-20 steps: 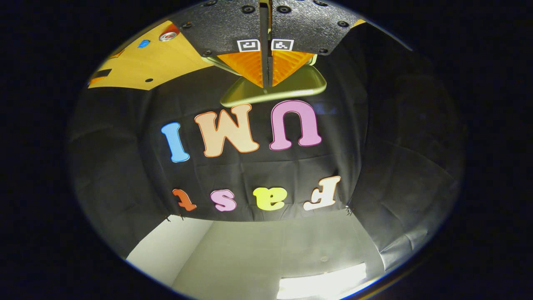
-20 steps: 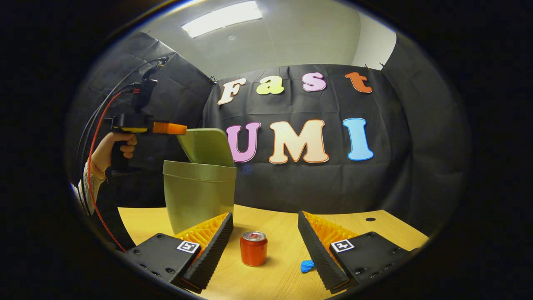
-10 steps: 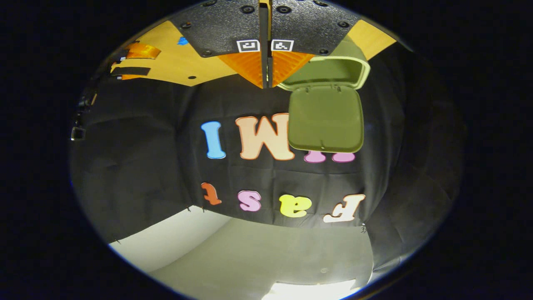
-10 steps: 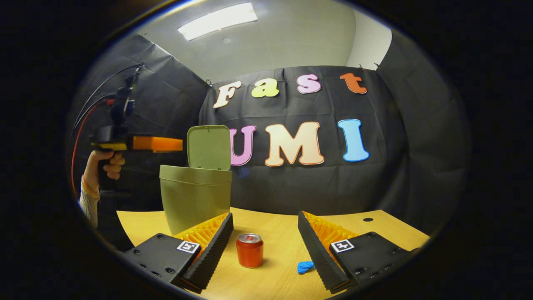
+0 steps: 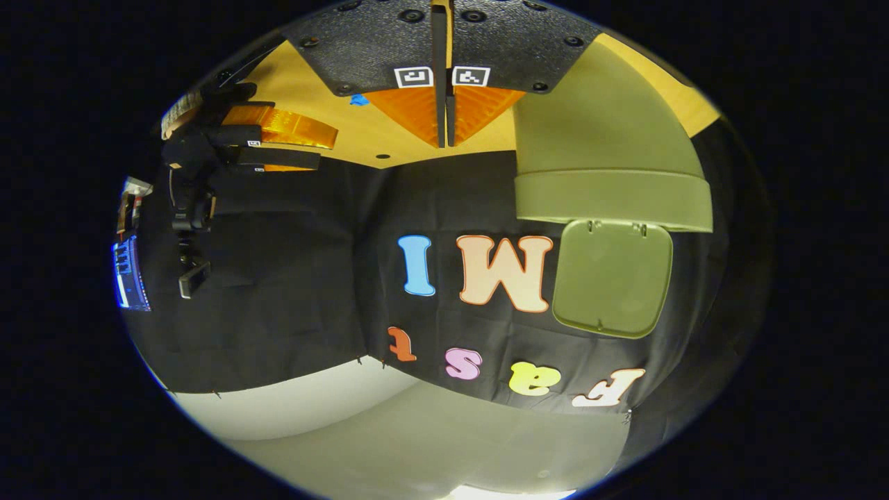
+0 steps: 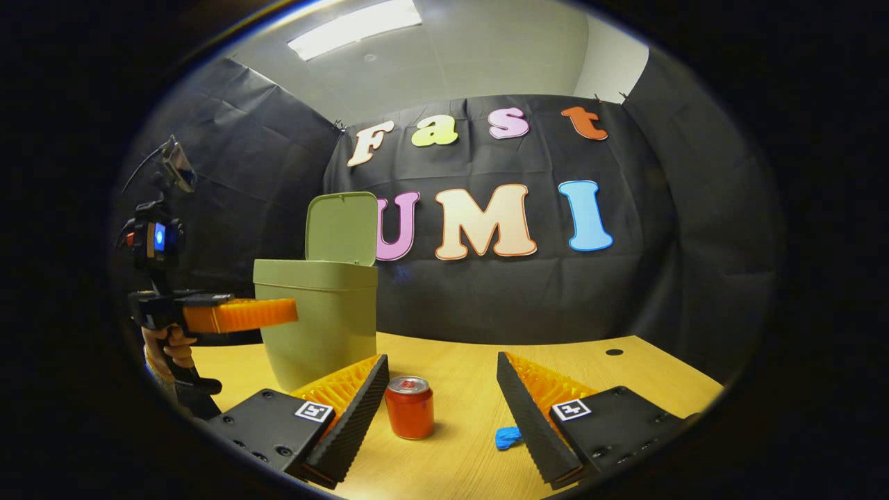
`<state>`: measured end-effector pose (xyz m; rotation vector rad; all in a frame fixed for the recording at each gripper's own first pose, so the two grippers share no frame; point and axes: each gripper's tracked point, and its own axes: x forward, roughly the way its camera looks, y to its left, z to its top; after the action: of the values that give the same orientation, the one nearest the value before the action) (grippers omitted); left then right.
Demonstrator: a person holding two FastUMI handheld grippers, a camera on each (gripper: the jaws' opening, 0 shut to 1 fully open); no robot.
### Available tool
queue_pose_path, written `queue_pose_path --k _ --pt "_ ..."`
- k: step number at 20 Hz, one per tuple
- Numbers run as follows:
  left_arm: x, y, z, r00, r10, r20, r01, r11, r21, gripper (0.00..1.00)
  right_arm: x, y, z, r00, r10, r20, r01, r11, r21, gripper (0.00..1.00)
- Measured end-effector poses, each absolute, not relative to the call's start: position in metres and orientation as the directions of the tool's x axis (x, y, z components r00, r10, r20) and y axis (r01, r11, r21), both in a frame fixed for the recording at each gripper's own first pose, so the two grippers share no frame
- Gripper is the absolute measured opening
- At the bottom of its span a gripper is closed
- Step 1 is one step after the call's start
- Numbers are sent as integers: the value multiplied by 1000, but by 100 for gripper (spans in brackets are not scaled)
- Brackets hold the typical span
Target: Press the lid of the desktop garbage bin to open it, pick up the crumpled paper on the desktop and throw it into the bin, then pick up the pop can on the desktop and drop it into the bin, and finally close the garbage bin lid.
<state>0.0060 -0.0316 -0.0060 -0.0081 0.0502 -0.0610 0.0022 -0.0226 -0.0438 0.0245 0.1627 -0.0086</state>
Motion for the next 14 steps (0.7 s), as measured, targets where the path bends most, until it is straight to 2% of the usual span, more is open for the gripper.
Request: queue_pose_path --k 7,8,9,12,13,14 --pt "3 -21 -35 993 -69 -101 67 998 -18 1 13 -23 -88 960 0 -280 -2 1000 -9 98" --pt "3 -24 -36 992 -80 -99 78 997 -23 17 15 -29 -95 952 -12 -306 5 1000 -22 98" --pt "4 -28 -36 990 -95 -100 93 995 -22 27 16 -34 -102 943 -17 -334 7 1000 -29 98" --pt "3 -30 -38 989 -110 -103 113 993 24 70 21 -48 -117 911 -12 -412 2 1000 -25 98" --pt "3 -31 -37 988 -112 -103 117 992 37 75 21 -55 -124 897 -14 -441 7 1000 -17 98" --pt "3 -31 -38 988 -111 -102 117 992 46 85 23 -62 -130 883 -14 -468 11 1000 -10 98"
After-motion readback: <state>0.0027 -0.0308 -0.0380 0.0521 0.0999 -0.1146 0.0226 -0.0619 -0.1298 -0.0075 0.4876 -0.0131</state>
